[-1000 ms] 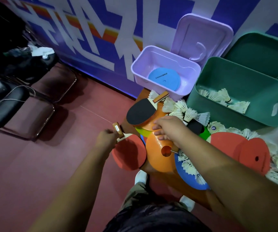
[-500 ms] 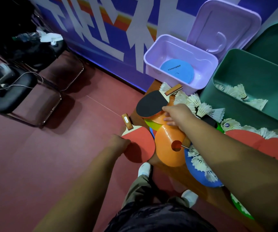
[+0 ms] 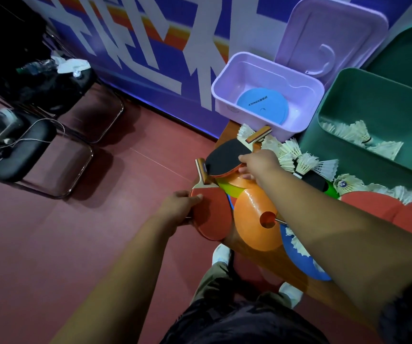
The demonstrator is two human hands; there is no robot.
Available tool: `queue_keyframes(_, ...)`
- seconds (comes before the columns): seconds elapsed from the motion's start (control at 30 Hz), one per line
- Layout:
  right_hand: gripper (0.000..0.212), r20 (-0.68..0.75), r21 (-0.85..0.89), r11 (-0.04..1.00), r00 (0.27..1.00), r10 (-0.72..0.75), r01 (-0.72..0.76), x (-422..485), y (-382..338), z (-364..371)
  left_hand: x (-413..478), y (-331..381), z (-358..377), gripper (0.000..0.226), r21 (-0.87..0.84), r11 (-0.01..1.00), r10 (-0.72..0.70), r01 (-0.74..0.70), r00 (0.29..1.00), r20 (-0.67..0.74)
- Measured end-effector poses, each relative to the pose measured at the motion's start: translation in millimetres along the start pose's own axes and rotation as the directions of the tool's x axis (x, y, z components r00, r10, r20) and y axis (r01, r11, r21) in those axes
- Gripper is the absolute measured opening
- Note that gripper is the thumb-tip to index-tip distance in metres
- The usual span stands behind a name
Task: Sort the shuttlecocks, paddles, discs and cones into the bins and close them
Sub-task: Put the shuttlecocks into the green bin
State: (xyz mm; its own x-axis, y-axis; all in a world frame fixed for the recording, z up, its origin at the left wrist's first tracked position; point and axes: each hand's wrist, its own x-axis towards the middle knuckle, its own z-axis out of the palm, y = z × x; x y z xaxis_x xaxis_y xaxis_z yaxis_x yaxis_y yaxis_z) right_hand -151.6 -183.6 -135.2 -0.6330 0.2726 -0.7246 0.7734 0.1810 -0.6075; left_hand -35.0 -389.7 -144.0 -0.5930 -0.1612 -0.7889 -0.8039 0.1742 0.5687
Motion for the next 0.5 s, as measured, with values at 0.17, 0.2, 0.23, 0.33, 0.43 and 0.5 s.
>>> queue_keyframes(0.17, 0.019, 0.029, 0.123, 0.992, 0.999, 0.022, -0.026, -12, -6, -11, -7, 45, -14, 0.019, 0.222, 0.97, 0.101, -0.096, 0.995, -0.011)
queue_keyframes(0.2, 0.022, 0.043, 0.151, 0.988, 0.999, 0.031, -0.037, -17, -4, -15, -10, 55, -17, 0.017, 0.258, 0.959, 0.121, -0.115, 0.993, -0.006)
queue_keyframes(0.23, 0.024, 0.053, 0.174, 0.984, 0.998, 0.024, -0.033, -22, -2, -20, -12, 65, -19, 0.016, 0.285, 0.949, 0.141, -0.133, 0.99, -0.01)
queue_keyframes(0.33, 0.028, 0.026, 0.203, 0.978, 0.998, -0.049, 0.042, -36, 0, -39, -14, 94, -25, 0.017, 0.311, 0.935, 0.194, -0.174, 0.98, -0.036)
queue_keyframes(0.43, 0.028, -0.046, 0.1, 0.982, 0.987, -0.155, 0.159, -50, -4, -62, -18, 121, -19, 0.027, 0.249, 0.944, 0.232, -0.216, 0.972, -0.037)
queue_keyframes(0.5, 0.023, -0.1, 0.067, 0.966, 0.965, -0.241, 0.248, -57, -7, -79, -22, 138, -9, 0.026, 0.204, 0.946, 0.261, -0.253, 0.965, -0.017)
